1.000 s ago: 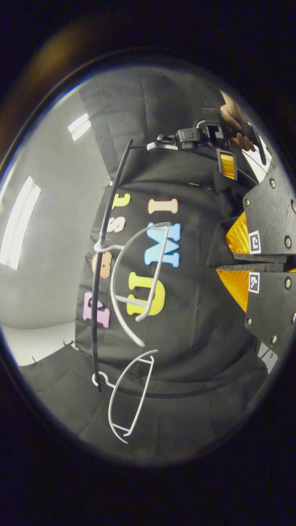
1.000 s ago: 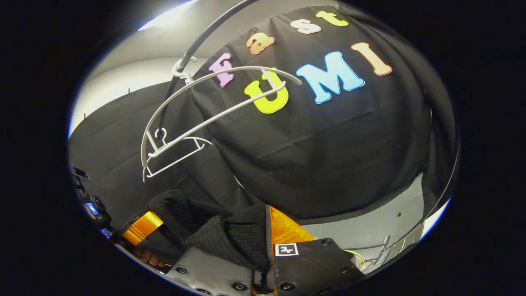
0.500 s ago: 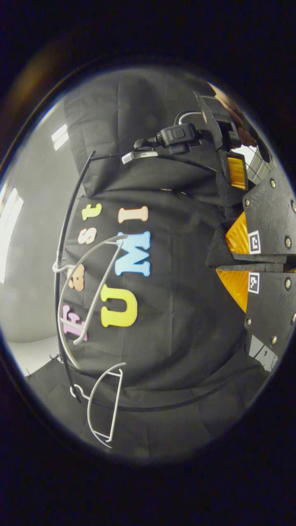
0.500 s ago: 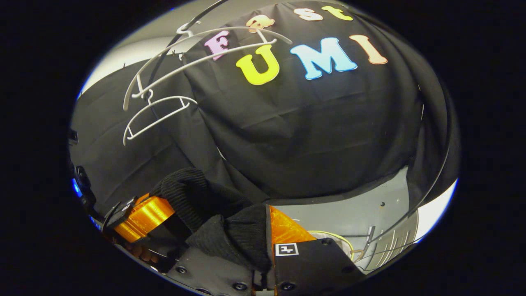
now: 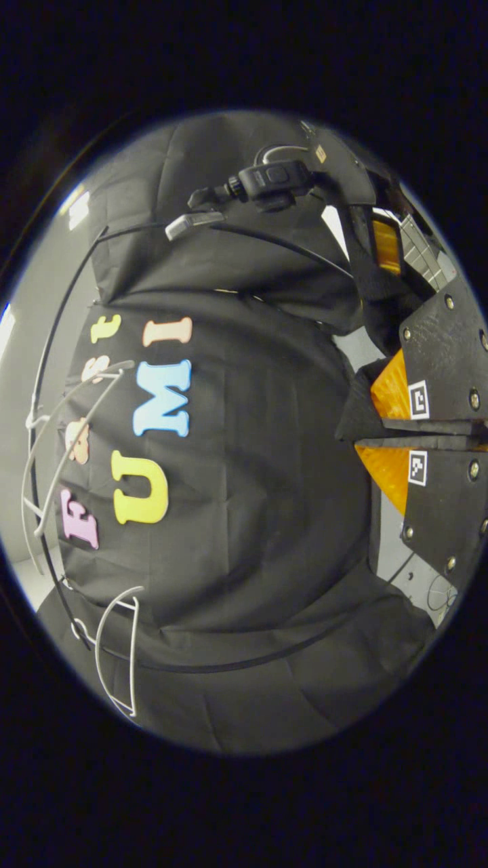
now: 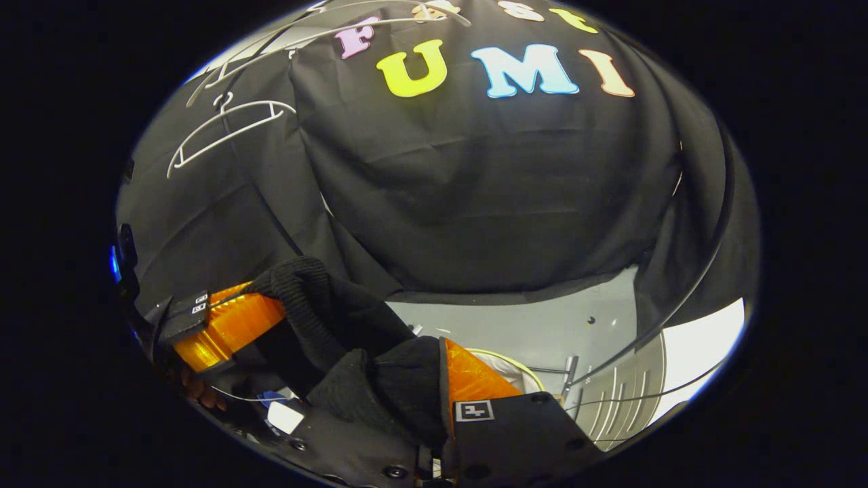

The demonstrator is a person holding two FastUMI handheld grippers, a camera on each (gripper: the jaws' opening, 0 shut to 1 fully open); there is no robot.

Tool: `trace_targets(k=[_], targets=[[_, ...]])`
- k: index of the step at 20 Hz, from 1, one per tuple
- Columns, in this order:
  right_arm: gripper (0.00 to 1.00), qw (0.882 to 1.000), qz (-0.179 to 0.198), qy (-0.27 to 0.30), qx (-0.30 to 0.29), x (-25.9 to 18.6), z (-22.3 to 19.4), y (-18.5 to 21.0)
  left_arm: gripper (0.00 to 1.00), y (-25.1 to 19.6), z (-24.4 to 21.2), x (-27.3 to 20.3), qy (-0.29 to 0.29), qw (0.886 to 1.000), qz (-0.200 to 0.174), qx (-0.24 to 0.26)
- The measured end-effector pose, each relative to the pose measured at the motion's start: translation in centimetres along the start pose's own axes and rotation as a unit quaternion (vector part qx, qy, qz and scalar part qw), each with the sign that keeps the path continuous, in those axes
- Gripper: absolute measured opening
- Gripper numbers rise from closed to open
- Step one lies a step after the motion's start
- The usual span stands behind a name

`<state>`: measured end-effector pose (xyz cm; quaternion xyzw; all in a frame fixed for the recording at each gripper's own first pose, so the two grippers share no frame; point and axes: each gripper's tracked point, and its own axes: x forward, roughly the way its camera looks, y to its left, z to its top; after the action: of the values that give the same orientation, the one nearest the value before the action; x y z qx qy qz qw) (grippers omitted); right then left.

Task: Grasp the clothes on the hanger with both hands and then place them into the laundry hamper below.

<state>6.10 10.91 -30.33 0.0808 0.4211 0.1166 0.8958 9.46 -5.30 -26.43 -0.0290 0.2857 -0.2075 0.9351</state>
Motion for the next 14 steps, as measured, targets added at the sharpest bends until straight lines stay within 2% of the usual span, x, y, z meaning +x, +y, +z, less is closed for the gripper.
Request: trace_targets(k=[3, 6, 7, 9, 10, 11, 12, 13, 14], targets=[[0.1, 0.999, -0.016, 0.038, -0.019, 0.0, -2.3, -0.7, 0.01, 1.0, -2.8, 0.6, 0.053, 0.998, 0.019, 0.016], [0.19, 0.997, -0.025, 0.062, -0.031, 0.0, -3.7, -0.5, 0.01, 0.9, -5.0, 0.8, 0.086, 0.996, 0.019, 0.017], [0.22, 0.997, -0.021, 0.063, -0.031, -0.1, -3.8, -0.3, 0.05, 0.6, -5.6, 0.9, 0.097, 0.995, 0.016, 0.017], [0.17, 0.997, -0.019, 0.069, -0.036, -0.4, -3.4, 0.0, 0.05, 0.7, -6.7, 0.5, 0.123, 0.992, 0.015, 0.022], [0.23, 0.997, -0.015, 0.063, -0.038, -0.6, -3.0, 0.4, 0.06, 0.9, -7.3, 0.6, 0.133, 0.991, 0.018, 0.027], [0.4, 0.997, -0.014, 0.058, -0.042, -0.8, -2.6, 0.5, 0.15, 1.0, -8.1, 0.6, 0.142, 0.989, 0.024, 0.032], [0.47, 0.997, -0.014, 0.054, -0.046, -1.0, -2.4, 0.5, 0.35, 1.3, -8.6, 0.6, 0.149, 0.988, 0.028, 0.038], [0.63, 0.997, -0.014, 0.05, -0.049, -1.1, -2.1, 0.6, 0.55, 1.6, -9.1, 0.2, 0.154, 0.987, 0.034, 0.042], [0.67, 0.997, -0.016, 0.047, -0.051, -1.3, -2.2, 0.6, 0.75, 2.0, -8.7, 0.0, 0.147, 0.987, 0.041, 0.045]])
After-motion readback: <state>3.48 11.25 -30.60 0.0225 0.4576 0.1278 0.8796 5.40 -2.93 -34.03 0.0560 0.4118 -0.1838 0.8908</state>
